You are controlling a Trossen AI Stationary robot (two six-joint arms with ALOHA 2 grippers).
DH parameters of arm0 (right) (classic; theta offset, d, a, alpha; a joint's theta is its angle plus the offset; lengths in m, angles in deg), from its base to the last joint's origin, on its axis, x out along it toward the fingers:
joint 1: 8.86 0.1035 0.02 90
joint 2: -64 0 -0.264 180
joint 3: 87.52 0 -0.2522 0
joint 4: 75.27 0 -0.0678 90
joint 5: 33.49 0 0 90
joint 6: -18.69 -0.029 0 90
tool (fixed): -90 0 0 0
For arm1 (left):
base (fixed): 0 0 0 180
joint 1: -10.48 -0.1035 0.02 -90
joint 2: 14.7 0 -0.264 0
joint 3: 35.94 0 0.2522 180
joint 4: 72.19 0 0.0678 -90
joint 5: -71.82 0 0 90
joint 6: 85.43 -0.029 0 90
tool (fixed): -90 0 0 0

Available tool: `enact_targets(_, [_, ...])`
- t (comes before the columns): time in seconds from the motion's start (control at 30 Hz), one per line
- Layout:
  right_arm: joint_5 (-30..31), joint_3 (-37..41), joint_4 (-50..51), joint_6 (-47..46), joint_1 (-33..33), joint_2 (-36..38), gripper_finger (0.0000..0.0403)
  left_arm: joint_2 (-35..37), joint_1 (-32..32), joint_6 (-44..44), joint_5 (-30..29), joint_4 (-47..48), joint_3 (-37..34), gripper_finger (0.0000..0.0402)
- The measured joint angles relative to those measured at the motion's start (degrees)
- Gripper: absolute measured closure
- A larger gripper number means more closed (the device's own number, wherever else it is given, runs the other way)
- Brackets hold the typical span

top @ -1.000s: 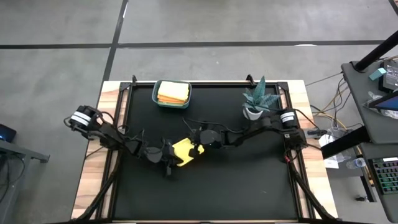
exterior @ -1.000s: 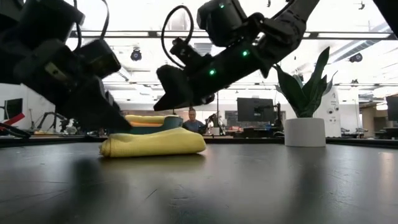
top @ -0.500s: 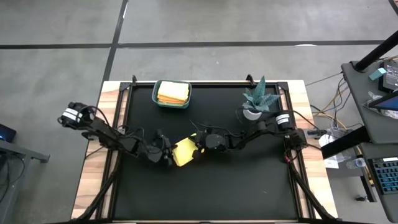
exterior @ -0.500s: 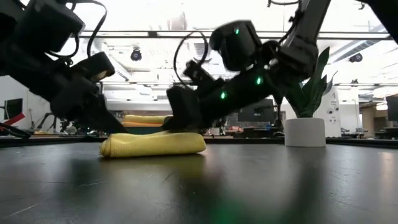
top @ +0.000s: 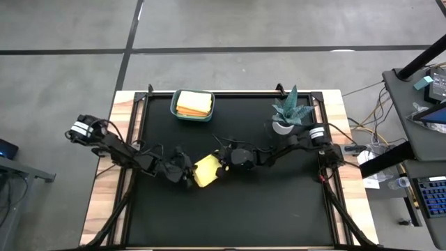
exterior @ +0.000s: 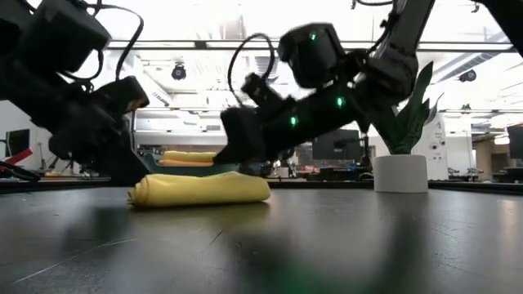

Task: Fold microfiber towels
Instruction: Fold the yellow microfiber cloth

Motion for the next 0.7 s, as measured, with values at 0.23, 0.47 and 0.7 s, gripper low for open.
enact_targets(0.23, [-1.13, 0.52, 16.93, 0.56, -0.02, 9.82, 0.0394, 8.19, 0.14, -3.66, 8.7, 4.32, 0.16, 0.0401])
enact_targets(0.47, [-1.64, 0.52, 35.71, -6.44, -0.03, 16.55, 0.0394, 11.58, 1.37, -3.29, 21.08, 7.83, 0.04, 0.0402])
enact_targets(0.7, [-1.68, 0.74, 32.27, -7.44, -0.01, 12.85, 0.0394, 5.42, 1.37, -1.84, 17.74, 3.11, 0.08, 0.0401])
